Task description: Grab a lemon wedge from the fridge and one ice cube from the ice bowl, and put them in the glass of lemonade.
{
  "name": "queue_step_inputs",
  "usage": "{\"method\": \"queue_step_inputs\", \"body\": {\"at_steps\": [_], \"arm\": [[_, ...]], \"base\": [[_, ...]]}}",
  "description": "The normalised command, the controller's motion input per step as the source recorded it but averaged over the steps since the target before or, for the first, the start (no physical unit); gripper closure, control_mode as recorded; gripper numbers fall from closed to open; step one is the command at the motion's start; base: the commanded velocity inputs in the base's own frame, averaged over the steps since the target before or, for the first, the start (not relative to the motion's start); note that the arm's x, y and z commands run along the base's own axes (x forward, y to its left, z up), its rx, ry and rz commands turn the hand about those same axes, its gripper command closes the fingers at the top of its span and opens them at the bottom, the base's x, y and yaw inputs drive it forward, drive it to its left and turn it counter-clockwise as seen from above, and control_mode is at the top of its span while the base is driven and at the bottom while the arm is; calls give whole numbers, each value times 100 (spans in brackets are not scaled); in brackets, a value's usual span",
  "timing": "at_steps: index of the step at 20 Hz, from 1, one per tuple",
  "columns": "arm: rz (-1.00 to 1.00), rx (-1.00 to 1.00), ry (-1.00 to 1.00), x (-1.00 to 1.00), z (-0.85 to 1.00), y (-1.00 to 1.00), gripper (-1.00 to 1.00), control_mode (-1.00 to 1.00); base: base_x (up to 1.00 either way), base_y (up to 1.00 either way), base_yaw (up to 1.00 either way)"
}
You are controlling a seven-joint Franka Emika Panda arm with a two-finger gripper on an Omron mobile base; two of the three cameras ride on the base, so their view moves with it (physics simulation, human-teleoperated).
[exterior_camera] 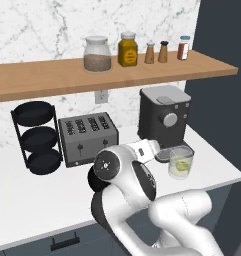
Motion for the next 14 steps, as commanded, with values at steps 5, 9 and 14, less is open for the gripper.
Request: {"method": "queue_step_inputs", "body": {"at_steps": [5, 9, 14], "arm": [[0, 0, 3, -7, -17, 10, -100, -100], [3, -11, -2, -13, 5, 20, -100, -100], [1, -25, -3, -33, 52, 33, -100, -100]], "base": [[0, 0, 0], [0, 0, 0], [0, 0, 0]]}}
